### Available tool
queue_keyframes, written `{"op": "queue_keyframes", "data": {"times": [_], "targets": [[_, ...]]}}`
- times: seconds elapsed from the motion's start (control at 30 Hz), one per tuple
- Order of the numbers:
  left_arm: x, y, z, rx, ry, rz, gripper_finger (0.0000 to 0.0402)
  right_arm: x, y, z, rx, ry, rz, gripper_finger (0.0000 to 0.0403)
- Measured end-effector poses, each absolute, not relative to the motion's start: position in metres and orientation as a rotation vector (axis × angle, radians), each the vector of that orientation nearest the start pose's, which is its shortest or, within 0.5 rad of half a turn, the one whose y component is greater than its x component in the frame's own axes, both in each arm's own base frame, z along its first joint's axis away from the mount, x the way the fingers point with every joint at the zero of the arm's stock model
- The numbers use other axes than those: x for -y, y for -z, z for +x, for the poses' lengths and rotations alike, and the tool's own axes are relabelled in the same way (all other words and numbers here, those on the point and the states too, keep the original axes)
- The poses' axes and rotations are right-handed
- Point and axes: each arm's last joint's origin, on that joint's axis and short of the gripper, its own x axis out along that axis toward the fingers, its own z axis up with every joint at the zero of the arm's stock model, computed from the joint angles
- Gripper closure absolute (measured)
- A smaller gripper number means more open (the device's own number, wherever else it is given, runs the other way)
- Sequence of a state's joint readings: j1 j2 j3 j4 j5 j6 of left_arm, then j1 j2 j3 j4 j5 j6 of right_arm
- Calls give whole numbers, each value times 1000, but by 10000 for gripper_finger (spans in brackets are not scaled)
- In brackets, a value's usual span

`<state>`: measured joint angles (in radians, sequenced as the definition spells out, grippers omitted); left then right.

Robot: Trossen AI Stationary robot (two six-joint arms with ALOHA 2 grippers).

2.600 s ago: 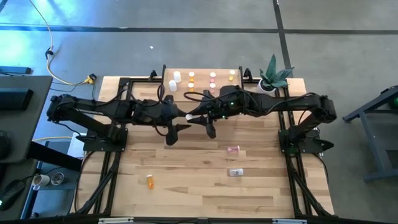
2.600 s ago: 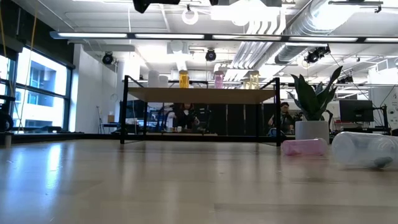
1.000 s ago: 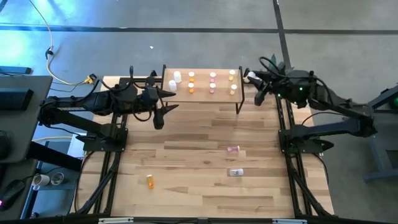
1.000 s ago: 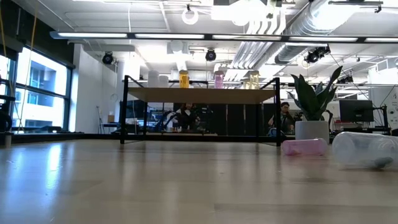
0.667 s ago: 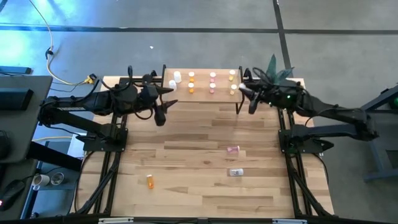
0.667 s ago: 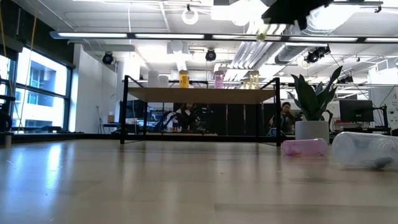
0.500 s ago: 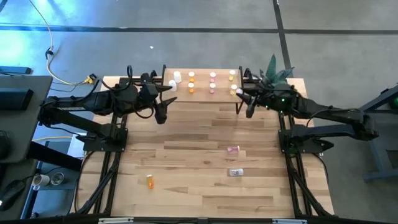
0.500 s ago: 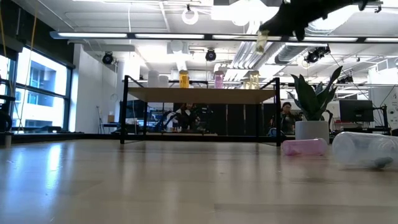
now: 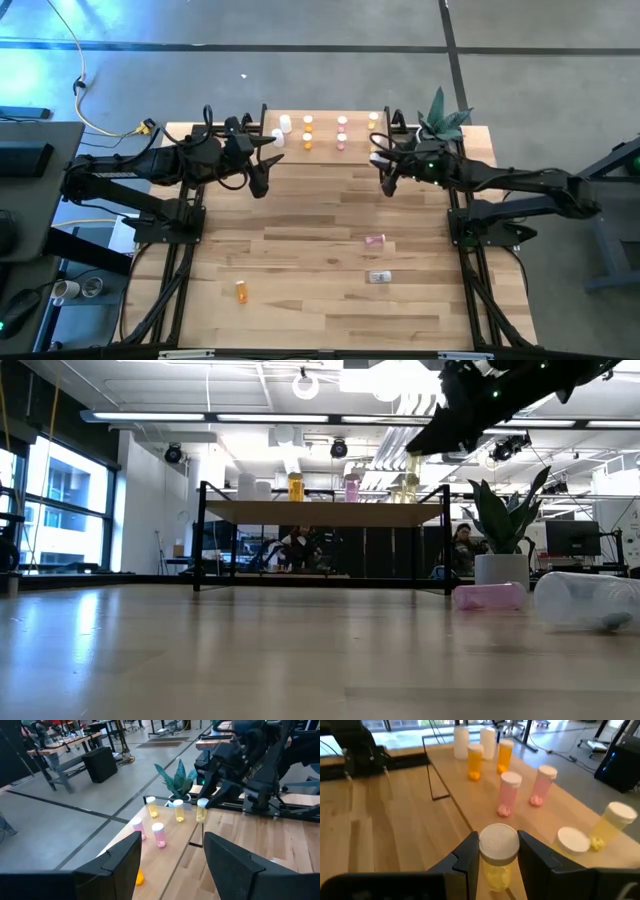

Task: Pick and place medicine bottles onto shelf by color
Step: Put the yellow pill bottle aligned with the other yellow pill bottles on the shelf

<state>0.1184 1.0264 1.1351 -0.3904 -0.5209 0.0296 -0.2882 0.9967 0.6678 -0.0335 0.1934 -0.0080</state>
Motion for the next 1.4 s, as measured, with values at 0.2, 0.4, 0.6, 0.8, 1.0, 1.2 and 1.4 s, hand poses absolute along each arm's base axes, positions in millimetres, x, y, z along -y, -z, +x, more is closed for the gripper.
{"op": "queue_keyframes", "data": {"times": [0.2, 0.4, 0.6, 0.8, 1.0, 1.2, 1.4], "targets": [[-39, -390, 206, -291, -641, 87, 197, 71, -262, 211, -403, 566, 0, 308], [-39, -390, 206, -292, -641, 87, 197, 79, -262, 208, -403, 604, 8, 308], [-39, -389, 206, -300, -641, 89, 197, 85, -262, 206, -402, 603, 22, 308], [-39, -389, 206, -300, -641, 89, 197, 85, -262, 206, -402, 597, 42, 308], [-39, -389, 206, -300, -641, 89, 197, 86, -259, 208, -405, 619, 69, 308], [-39, -388, 206, -313, -641, 92, 197, 84, -255, 215, -408, 621, 59, 308], [-39, -386, 205, -325, -642, 77, 197, 86, -255, 214, -409, 634, 55, 308]]}}
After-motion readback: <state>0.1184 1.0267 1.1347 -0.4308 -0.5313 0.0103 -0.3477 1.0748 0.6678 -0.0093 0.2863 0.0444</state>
